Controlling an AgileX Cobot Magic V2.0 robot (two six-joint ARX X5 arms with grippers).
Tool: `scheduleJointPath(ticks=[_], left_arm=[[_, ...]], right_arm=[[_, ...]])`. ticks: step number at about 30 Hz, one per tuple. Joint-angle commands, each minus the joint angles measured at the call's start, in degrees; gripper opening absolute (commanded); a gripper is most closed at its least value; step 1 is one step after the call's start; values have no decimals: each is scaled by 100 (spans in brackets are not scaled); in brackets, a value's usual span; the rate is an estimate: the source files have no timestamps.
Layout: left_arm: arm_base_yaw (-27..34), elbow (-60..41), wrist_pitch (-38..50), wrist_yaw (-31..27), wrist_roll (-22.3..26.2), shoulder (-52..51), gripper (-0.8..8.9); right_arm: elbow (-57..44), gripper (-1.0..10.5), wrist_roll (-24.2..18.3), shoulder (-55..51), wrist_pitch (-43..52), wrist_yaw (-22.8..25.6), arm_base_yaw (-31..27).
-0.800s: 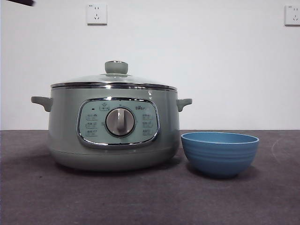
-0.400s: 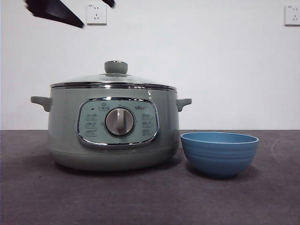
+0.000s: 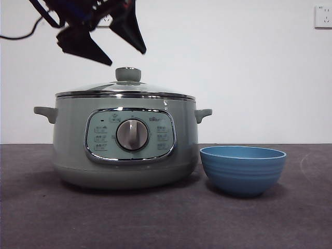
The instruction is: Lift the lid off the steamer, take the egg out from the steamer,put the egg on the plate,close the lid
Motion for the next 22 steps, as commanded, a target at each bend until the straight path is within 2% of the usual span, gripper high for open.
scheduleJointPath(ticks=[1, 18, 19, 22], left_arm=[[-22, 7, 105, -26, 74, 140, 511], [-96, 7, 190, -57, 68, 540, 493], [-96, 7, 186, -70, 68, 540, 457], [-96, 7, 177, -61, 68, 540, 232]], right_arm=[[35, 567, 42, -4, 26, -9, 13], [33, 566, 39, -4, 28, -2, 13], [35, 566, 39, -4, 28, -4, 13], [35, 566, 39, -4, 28, -2, 13]])
